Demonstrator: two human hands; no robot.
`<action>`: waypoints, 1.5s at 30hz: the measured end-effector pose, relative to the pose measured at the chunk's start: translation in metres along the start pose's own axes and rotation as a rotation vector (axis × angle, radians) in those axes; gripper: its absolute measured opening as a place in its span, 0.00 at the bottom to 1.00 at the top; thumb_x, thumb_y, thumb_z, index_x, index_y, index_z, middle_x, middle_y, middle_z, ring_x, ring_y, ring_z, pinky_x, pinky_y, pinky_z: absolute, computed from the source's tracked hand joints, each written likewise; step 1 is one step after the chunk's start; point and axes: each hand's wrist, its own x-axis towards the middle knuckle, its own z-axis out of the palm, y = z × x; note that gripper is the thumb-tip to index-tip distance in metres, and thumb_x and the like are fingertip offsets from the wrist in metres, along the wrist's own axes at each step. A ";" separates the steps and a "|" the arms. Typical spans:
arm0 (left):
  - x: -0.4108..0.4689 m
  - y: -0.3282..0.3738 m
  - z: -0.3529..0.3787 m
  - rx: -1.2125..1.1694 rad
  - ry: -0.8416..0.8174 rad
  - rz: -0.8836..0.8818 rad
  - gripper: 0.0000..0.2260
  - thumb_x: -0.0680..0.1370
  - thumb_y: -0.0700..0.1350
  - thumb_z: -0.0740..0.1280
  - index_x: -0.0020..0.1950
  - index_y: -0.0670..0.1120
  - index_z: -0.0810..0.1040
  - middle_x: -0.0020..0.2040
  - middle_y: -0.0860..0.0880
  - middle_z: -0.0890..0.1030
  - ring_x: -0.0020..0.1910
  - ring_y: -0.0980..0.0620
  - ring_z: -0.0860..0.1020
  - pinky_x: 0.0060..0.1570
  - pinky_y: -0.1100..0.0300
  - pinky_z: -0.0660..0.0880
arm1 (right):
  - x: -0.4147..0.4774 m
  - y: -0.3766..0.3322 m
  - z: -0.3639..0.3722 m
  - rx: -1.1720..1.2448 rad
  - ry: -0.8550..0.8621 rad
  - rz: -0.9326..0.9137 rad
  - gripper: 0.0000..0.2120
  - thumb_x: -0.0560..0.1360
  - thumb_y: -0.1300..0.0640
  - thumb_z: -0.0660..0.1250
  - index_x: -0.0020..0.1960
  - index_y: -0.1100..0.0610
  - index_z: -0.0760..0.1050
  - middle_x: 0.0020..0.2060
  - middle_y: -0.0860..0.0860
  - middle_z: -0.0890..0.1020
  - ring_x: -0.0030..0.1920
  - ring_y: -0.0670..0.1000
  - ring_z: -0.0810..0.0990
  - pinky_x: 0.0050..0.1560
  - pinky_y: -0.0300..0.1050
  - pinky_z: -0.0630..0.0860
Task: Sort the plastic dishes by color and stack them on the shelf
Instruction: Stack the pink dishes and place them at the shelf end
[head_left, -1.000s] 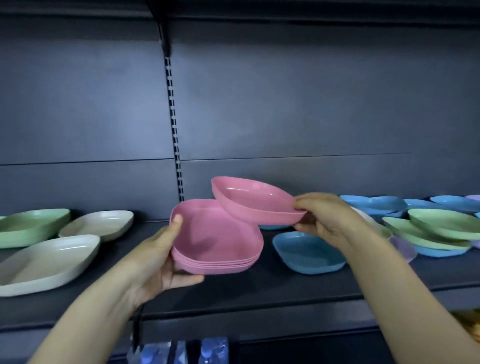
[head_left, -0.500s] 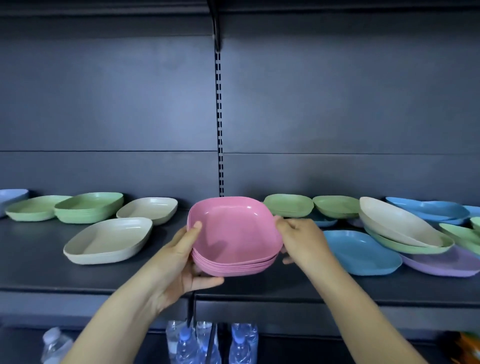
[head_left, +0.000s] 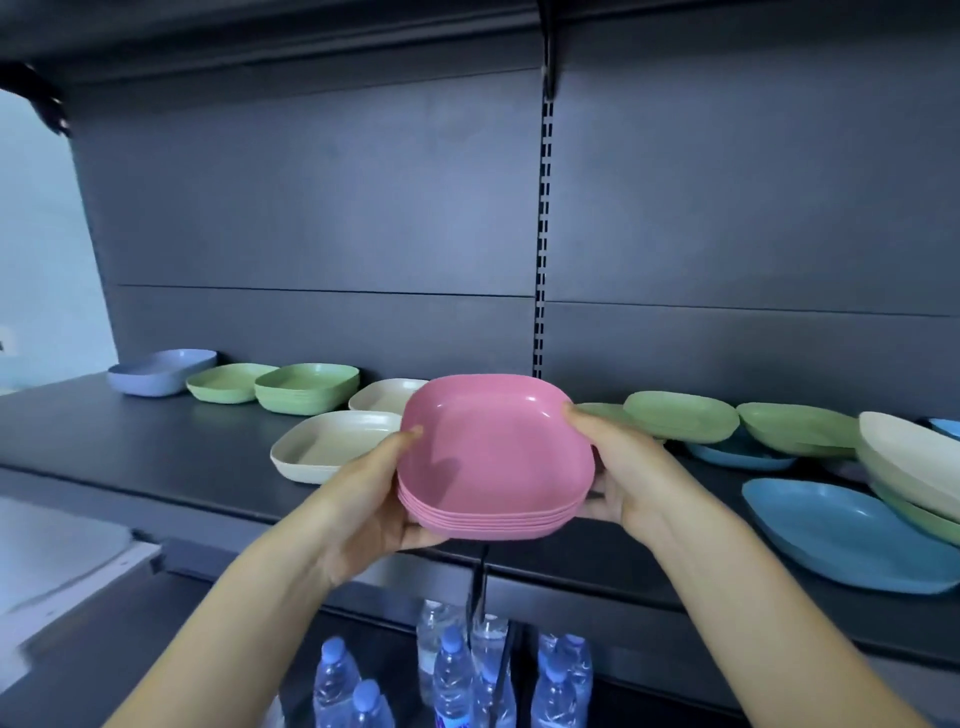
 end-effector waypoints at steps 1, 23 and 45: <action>-0.002 0.004 -0.009 -0.003 0.017 0.007 0.10 0.80 0.51 0.57 0.48 0.50 0.76 0.34 0.51 0.84 0.36 0.50 0.80 0.35 0.54 0.80 | 0.002 -0.001 0.010 -0.008 -0.004 -0.007 0.08 0.78 0.51 0.62 0.42 0.49 0.75 0.42 0.49 0.81 0.45 0.53 0.79 0.39 0.49 0.78; 0.052 0.137 -0.413 0.085 0.250 -0.044 0.13 0.75 0.58 0.64 0.42 0.49 0.77 0.28 0.50 0.82 0.37 0.48 0.77 0.39 0.55 0.75 | 0.113 0.006 0.435 -0.074 -0.125 0.082 0.11 0.78 0.57 0.61 0.37 0.54 0.75 0.25 0.50 0.79 0.32 0.52 0.77 0.36 0.47 0.77; 0.184 0.153 -0.609 0.806 0.438 0.003 0.19 0.80 0.53 0.58 0.51 0.40 0.80 0.43 0.43 0.78 0.37 0.49 0.71 0.34 0.60 0.65 | 0.266 0.083 0.593 -0.142 -0.050 0.125 0.07 0.76 0.58 0.66 0.43 0.62 0.74 0.47 0.60 0.80 0.40 0.55 0.80 0.33 0.43 0.78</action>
